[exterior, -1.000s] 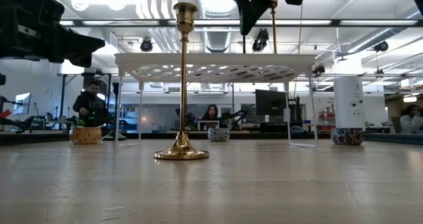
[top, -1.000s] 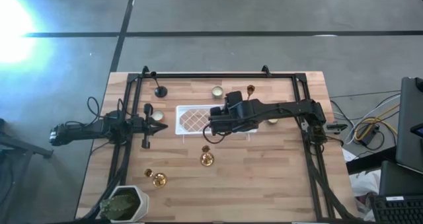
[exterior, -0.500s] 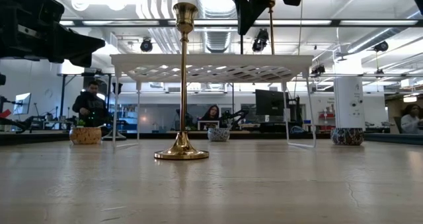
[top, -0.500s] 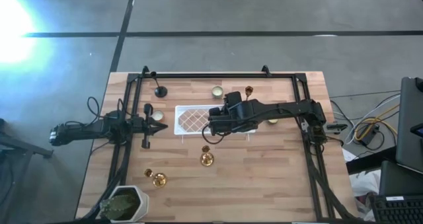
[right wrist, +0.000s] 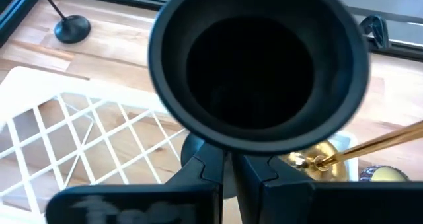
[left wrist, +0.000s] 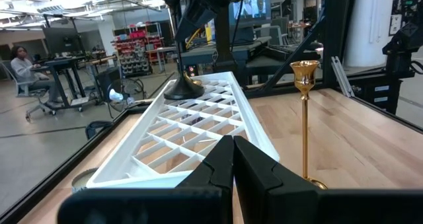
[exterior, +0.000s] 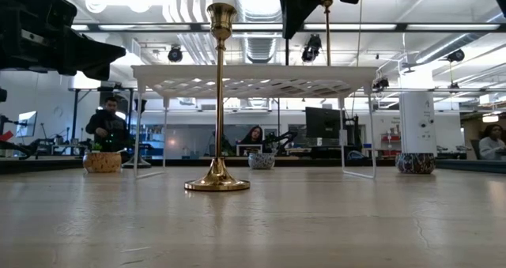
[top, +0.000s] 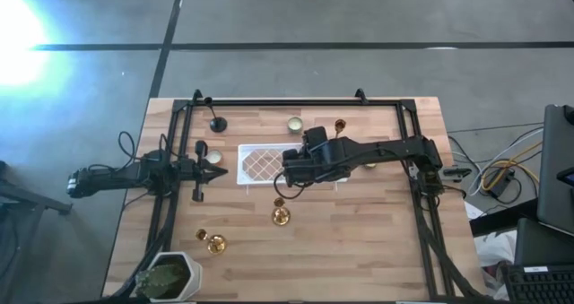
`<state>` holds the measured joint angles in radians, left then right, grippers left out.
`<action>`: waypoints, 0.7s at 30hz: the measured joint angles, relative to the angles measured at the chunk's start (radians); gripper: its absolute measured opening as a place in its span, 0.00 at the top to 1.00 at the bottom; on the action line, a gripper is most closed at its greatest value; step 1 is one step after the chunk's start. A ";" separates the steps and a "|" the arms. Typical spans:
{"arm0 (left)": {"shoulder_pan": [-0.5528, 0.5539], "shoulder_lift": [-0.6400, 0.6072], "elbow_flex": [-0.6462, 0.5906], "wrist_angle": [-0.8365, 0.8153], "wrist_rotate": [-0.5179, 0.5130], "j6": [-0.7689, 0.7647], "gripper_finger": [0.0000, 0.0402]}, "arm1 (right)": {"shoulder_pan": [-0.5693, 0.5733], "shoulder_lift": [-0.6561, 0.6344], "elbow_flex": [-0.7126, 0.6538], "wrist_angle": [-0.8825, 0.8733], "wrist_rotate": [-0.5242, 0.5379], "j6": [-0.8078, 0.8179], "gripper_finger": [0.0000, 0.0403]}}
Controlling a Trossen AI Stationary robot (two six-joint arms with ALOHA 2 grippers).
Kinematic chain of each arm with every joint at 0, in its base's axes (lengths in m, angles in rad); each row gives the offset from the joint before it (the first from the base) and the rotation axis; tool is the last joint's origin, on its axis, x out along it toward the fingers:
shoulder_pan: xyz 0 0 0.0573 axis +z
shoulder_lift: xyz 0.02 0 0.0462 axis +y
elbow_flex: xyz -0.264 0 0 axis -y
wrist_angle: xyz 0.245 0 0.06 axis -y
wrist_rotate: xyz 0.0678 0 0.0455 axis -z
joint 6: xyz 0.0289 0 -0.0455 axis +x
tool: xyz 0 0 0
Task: Pick & Place candle stick holders
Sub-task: Put the bottom black candle holder on the shelf
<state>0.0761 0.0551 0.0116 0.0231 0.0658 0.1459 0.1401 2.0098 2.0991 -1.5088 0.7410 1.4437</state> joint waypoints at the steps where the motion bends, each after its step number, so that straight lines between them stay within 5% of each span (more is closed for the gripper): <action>1: 0.000 0.000 0.000 0.000 0.000 0.000 0.97 | 0.000 0.000 0.000 0.000 -0.001 0.000 0.98; 21: 0.000 0.000 0.000 0.000 0.000 0.000 0.97 | -0.003 0.000 0.000 -0.015 -0.018 -0.004 0.98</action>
<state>0.0765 0.0551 0.0116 0.0227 0.0661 0.1460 0.1371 2.0098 2.0987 -1.5239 0.7228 1.4401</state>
